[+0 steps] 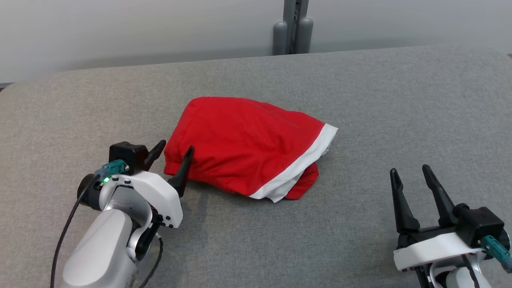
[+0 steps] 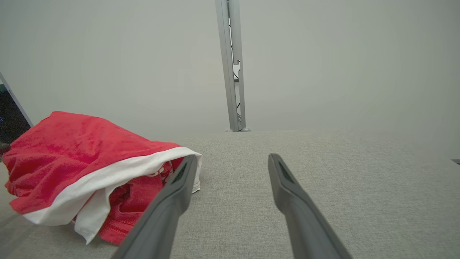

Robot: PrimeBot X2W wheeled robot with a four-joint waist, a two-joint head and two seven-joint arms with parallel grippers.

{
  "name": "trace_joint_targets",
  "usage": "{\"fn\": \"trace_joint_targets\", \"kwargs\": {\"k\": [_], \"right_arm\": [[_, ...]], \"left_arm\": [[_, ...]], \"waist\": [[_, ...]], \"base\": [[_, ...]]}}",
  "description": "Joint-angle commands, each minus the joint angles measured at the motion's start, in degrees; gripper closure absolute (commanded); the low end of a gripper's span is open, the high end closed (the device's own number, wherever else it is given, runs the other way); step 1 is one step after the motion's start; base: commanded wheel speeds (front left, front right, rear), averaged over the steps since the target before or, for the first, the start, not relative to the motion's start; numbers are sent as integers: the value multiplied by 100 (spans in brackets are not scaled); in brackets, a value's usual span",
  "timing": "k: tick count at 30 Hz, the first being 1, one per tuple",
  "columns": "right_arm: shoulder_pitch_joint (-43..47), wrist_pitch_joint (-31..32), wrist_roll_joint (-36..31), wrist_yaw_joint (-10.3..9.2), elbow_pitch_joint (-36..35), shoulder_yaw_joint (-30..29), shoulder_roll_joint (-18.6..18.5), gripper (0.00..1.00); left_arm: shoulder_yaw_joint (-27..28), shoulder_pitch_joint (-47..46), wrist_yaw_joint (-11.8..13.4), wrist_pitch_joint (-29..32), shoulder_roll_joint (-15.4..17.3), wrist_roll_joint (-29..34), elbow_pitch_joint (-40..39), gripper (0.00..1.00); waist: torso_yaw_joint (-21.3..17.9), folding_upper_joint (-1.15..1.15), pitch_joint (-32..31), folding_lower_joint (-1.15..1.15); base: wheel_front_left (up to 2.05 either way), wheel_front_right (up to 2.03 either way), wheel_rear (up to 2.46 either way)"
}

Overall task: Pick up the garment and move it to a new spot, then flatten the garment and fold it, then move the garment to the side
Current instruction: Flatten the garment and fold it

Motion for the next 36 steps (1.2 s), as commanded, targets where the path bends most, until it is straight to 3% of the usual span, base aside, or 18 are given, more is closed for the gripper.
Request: {"fn": "trace_joint_targets", "kwargs": {"k": [1, 4, 5, 6, 13, 20, 28, 36], "right_arm": [[-65, -32, 34, 1, 5, -33, -36, 0], [-140, -39, 61, 1, 31, -38, -13, 0], [-155, -41, 67, 1, 43, -38, -8, 0], [-157, -42, 71, 1, 56, -37, 0, 0], [-202, -49, 78, 1, 28, -113, 50, 0], [-148, -46, 68, 1, -46, -229, 85, 0], [-109, -46, 26, 1, -188, -207, 109, 0], [-54, -46, -54, 1, -340, -168, 102, 0]], "left_arm": [[6, -161, -51, 71, 11, -70, 125, 0], [-20, -369, -150, 317, 17, -177, 463, 0], [-17, -432, -175, 299, 35, -187, 505, 11], [-20, -495, -207, 303, 36, -227, 549, 100], [-157, -657, -235, 74, 119, -62, 217, 100], [-232, -774, -49, -234, 171, 231, -1078, 100], [167, -875, 371, -214, 549, 451, -2846, 100], [785, -739, 643, -86, 952, 300, -3191, 100]], "waist": [[-116, 0, 126, 0], [-196, 0, 215, 0], [-223, 0, 236, 0], [-247, 0, 250, 0], [-291, 0, 303, 0], [-127, 0, 313, 0], [411, 0, 307, 0], [1195, 0, 331, 0]], "base": [[0, 0, 0], [0, 0, 0], [0, 0, 0], [0, 0, 0], [0, 0, 0], [0, 0, 0], [0, 0, 0], [0, 0, 0]]}}
